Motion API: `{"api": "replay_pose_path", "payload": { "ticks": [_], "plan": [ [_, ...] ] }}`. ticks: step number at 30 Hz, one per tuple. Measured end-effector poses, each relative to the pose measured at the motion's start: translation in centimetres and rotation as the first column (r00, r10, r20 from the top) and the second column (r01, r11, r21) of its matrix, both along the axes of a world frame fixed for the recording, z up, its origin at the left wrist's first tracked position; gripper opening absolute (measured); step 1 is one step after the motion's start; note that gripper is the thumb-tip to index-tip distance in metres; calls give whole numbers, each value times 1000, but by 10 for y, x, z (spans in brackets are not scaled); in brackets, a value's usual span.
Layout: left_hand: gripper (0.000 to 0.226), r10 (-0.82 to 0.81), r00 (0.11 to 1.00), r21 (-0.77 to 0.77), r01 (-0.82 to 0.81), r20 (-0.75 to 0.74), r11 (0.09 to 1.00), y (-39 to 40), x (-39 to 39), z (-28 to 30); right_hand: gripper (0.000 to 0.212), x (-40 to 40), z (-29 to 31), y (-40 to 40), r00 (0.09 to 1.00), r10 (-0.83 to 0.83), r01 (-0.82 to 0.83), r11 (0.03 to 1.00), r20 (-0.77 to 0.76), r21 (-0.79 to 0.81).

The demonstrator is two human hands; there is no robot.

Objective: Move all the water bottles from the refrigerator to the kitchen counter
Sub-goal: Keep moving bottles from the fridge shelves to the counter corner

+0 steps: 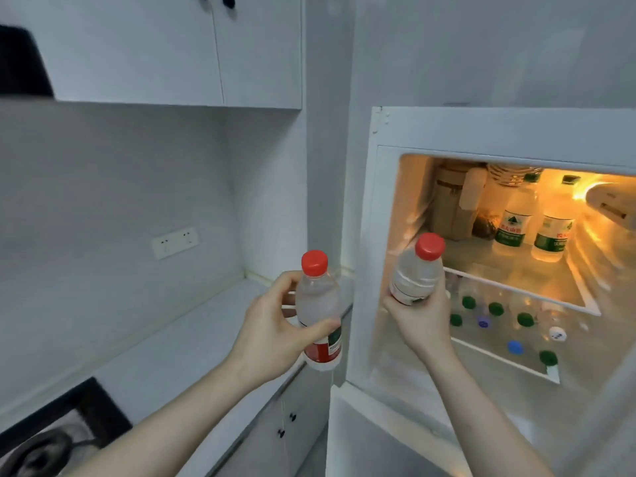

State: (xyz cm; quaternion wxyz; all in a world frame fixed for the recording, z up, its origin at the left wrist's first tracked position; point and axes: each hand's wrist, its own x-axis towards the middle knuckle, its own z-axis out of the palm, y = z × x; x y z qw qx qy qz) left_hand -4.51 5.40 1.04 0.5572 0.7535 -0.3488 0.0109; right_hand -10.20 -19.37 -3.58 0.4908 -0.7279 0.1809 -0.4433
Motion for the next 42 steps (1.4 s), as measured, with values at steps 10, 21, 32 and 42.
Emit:
{"api": "replay_pose_path", "payload": {
  "ticks": [10,21,32,42],
  "plan": [
    [59,504,861,97,-497,-69,862,247,-110,-44,26,-38,-32,246,699,651,-660,747,-297,82],
    [60,889,432,61,-894,-151,444,419,-221,-71,36,-38,-29,462,210,898,-955,273,-387,116],
    [62,988,1,114,-993,-152,18,540,-302,-83,50,-49,-44,644,-227,894,-973,-194,-386,122],
    [59,961,-202,168,-971,-189,-171,641,-298,-99,44,-21,-69,770,-441,792,-895,-423,-421,143]
  ]
}}
